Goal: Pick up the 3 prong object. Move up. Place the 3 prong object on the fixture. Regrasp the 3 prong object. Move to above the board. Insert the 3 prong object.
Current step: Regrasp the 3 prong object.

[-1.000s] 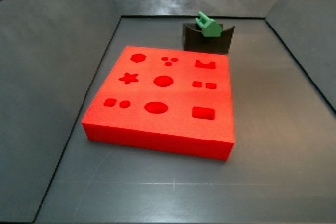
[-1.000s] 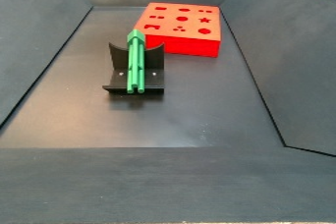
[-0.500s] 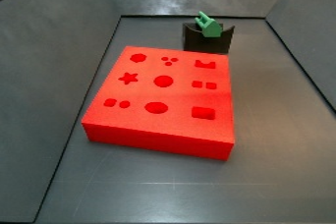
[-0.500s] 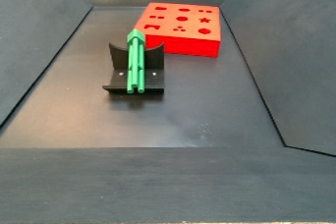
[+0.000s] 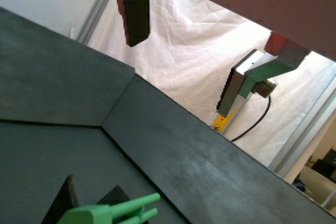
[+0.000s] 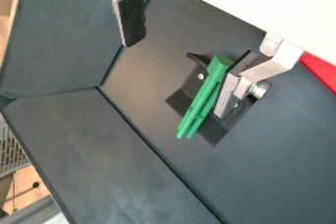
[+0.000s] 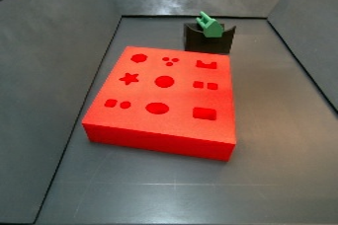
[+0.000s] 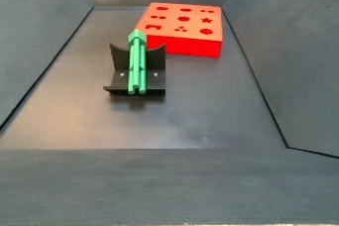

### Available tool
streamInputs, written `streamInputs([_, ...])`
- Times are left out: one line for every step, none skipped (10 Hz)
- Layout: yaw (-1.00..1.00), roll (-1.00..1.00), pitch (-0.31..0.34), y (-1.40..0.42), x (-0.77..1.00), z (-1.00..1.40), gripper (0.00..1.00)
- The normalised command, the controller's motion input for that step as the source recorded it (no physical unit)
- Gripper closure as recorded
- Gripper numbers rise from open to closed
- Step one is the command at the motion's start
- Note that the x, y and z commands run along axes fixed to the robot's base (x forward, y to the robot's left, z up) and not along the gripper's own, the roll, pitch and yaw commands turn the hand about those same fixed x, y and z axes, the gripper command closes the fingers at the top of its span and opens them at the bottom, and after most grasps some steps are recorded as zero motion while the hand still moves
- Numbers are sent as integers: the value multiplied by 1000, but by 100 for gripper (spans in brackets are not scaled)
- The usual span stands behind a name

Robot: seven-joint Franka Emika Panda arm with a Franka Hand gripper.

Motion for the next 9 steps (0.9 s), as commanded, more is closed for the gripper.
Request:
streamInputs([126,174,-73,36,44,-1000,0])
streamInputs([90,130,-98,30,51,-1000,0])
streamInputs([64,103,-108,28,56,-1000,0])
streamInputs([36,84,-109,27,60,-1000,0])
streamInputs([13,68,-110,24,66,-1000,0])
streamInputs([-11,65,-98,23,70,-1000,0])
streamInputs([-28,63,-89,20,74,-1000,0])
streamInputs([-38,60,-69,18,76,-1000,0])
streamInputs([-40,55,-52,13,83,-1000,0])
